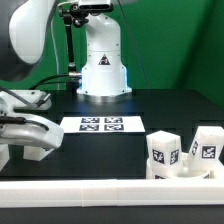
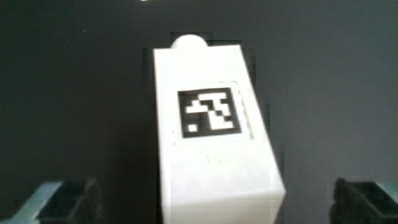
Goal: Assemble stool
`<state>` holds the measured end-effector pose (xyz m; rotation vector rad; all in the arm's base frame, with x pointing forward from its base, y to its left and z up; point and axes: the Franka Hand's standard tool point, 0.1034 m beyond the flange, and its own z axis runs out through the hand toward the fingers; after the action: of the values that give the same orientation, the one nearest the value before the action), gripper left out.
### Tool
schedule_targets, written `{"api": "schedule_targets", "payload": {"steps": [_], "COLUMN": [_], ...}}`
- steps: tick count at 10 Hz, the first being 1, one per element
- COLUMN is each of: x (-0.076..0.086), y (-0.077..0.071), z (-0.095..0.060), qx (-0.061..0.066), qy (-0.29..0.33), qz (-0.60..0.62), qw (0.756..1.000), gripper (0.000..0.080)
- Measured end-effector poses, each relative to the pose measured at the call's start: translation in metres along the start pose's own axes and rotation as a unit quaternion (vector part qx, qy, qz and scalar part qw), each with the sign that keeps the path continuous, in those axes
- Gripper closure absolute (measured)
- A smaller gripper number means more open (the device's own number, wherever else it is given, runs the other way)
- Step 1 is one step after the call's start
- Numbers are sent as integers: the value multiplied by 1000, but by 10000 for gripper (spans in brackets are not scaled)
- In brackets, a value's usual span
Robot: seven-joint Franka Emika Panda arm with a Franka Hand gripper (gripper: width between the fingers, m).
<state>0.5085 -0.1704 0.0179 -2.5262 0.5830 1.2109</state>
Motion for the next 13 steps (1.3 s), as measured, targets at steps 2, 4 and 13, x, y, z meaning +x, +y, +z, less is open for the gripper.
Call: {"api": "schedule_targets", "payload": {"steps": [2,4,13], "x": [0,0,-21], "y": [1,4,-29], "z": [7,11,-24], "qx": [-3,-7,-31], "qy": [-2,-4,23], "qz": [2,6,19], "qw": [1000,1000,999], "gripper": [151,151,462]}}
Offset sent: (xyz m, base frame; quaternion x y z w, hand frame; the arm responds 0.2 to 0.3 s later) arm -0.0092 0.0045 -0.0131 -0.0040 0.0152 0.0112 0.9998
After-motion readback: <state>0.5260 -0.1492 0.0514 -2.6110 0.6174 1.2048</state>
